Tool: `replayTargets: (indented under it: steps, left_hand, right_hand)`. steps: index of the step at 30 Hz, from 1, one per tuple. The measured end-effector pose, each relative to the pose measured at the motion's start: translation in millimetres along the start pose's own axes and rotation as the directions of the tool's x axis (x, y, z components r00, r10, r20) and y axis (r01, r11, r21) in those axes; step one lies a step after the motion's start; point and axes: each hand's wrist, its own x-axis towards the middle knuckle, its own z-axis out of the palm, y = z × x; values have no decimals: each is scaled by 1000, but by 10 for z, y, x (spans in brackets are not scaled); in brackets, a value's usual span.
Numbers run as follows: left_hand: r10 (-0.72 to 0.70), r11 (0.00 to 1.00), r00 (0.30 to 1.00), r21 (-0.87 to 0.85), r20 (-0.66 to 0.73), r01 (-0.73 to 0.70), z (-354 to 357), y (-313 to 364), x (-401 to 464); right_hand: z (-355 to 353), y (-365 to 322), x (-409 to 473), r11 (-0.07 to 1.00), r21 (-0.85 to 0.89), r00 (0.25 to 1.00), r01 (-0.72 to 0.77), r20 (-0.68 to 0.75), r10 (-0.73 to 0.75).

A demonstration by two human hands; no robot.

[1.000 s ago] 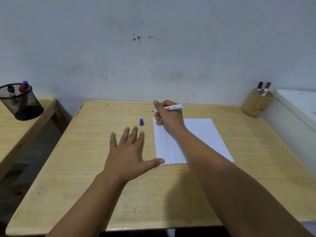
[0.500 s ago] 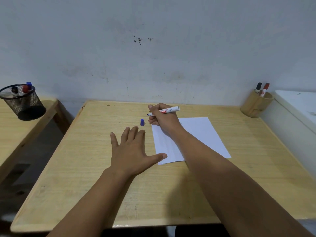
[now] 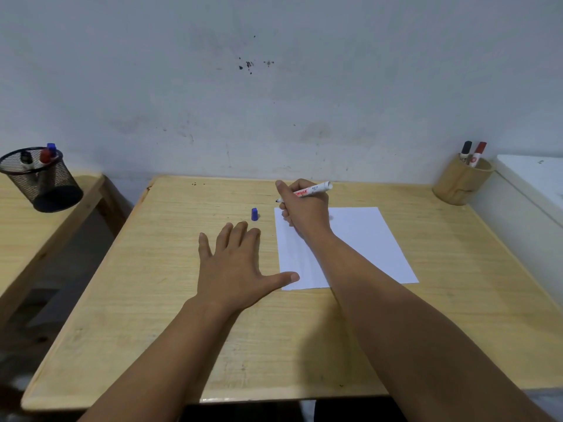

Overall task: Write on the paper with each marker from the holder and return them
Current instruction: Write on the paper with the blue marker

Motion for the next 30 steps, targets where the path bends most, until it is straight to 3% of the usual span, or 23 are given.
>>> replayTargets:
  steps: [6, 13, 30]
  left_hand:
    - [7, 1000, 1000, 1, 0, -7, -3, 2, 0]
    - [125, 983, 991, 128, 54, -131, -97, -164, 8]
    - [111, 988, 989, 98, 100, -120, -57, -184, 6]
  right_hand:
    - [-73, 39, 1, 997, -69, 1000, -22, 11, 23]
    - [-72, 123, 6, 994, -106, 1000, -6, 8, 7]
    - [-37, 199, 54, 962, -259, 996, 92, 19, -90]
